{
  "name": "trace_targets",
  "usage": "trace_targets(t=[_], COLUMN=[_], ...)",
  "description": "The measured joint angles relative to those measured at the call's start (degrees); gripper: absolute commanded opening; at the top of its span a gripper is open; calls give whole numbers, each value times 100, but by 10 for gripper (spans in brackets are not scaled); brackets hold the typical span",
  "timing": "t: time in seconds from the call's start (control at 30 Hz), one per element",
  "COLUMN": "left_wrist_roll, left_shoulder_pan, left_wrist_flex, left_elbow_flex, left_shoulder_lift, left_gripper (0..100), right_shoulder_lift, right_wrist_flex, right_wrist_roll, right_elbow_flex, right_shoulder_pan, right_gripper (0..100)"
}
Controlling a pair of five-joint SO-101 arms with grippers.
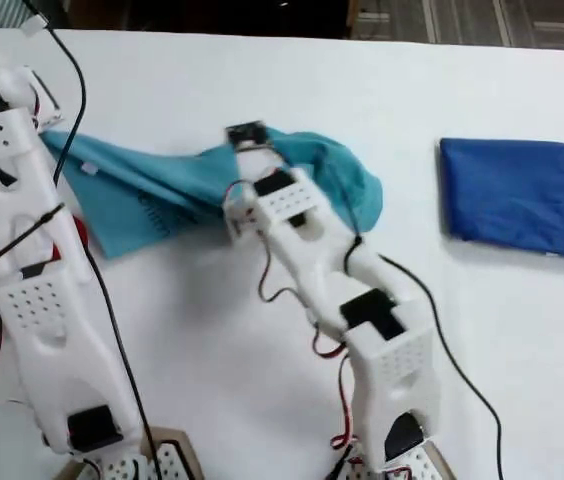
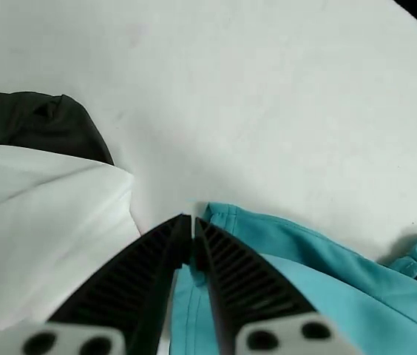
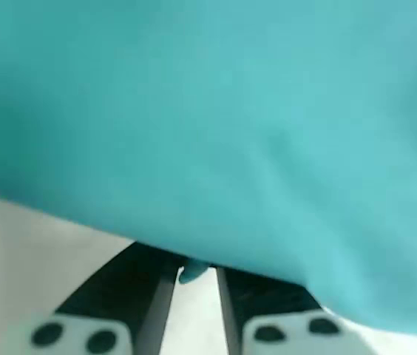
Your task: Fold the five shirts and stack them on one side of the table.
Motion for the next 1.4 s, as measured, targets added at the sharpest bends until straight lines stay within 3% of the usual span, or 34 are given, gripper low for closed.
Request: trace_targets(t=[0.37, 0.53, 0.8, 1.03, 1.23, 1.4], left_wrist_roll=[-35, -615, -1178, -1187, -1187, -1187], left_shoulder_pan=[0, 141, 343, 352, 325, 334], left_wrist_flex=[0, 0, -26, -1336, -2312, -2919], left_elbow_flex=[70, 624, 3771, 6971, 8334, 8703], left_shoulder_lift=[-123, -1099, -3455, -3868, -3877, -3877], left_gripper=[26, 26, 26, 26, 26, 26], right_shoulder_lift=[-2426, -3235, -3842, -3851, -3851, -3851], right_wrist_flex=[1037, 1231, 1600, 677, 607, 264], right_wrist_roll=[1609, 2127, 2778, 2822, 3420, 3684], right_elbow_flex=[0, 0, 378, 2277, 3446, 3490], right_shoulder_pan=[352, 527, 431, 413, 413, 484], right_gripper=[20, 20, 20, 20, 20, 20])
